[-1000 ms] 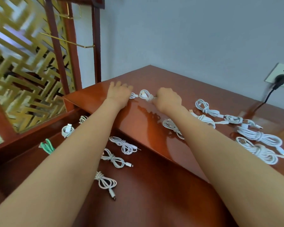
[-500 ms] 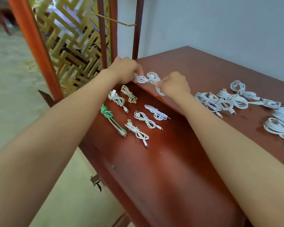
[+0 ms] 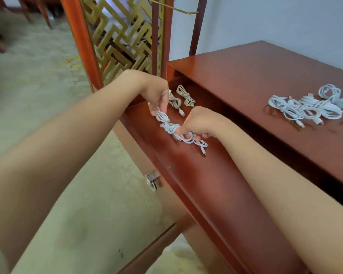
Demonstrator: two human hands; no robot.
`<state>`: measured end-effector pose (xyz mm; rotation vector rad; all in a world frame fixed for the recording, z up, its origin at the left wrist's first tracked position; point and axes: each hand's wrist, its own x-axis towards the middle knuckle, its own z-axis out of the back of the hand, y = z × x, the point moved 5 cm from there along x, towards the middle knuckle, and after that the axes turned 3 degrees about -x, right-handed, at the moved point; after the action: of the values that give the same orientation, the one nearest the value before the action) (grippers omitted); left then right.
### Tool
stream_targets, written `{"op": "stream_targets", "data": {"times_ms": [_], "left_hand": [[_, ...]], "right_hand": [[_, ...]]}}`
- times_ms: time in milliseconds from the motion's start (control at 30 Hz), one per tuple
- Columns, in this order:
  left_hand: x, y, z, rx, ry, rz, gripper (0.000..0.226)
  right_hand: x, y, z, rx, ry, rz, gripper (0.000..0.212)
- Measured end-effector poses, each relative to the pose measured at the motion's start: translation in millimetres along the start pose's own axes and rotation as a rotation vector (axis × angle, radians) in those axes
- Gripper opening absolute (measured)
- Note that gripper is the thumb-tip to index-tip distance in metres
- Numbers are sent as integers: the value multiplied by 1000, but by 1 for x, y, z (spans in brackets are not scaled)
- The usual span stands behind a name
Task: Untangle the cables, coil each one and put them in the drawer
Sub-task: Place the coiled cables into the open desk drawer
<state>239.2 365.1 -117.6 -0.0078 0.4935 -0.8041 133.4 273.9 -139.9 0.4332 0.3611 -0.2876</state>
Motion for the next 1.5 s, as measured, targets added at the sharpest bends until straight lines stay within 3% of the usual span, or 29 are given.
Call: {"op": "stream_targets", "data": {"times_ms": [100, 400, 633, 733, 1100, 1500], "left_hand": [[-2, 6, -9, 81, 62, 62, 23], [4, 9, -37, 271, 145, 107, 30], [1, -5, -38, 405, 201, 123, 38], [1, -11, -27, 426, 148, 118, 38], [11, -89, 33, 334, -117, -123, 25], [33, -233, 59, 246, -187, -448, 33]], "right_hand": [[-6, 9, -13, -109, 57, 27, 29], [-15, 15, -40, -258, 242, 5, 31], [-12, 10, -36, -178, 262, 21, 31], [-14, 4, -28, -156, 264, 8, 32], [-24, -50, 39, 3, 104, -149, 27], [-73, -143, 94, 156, -72, -328, 8]]}}
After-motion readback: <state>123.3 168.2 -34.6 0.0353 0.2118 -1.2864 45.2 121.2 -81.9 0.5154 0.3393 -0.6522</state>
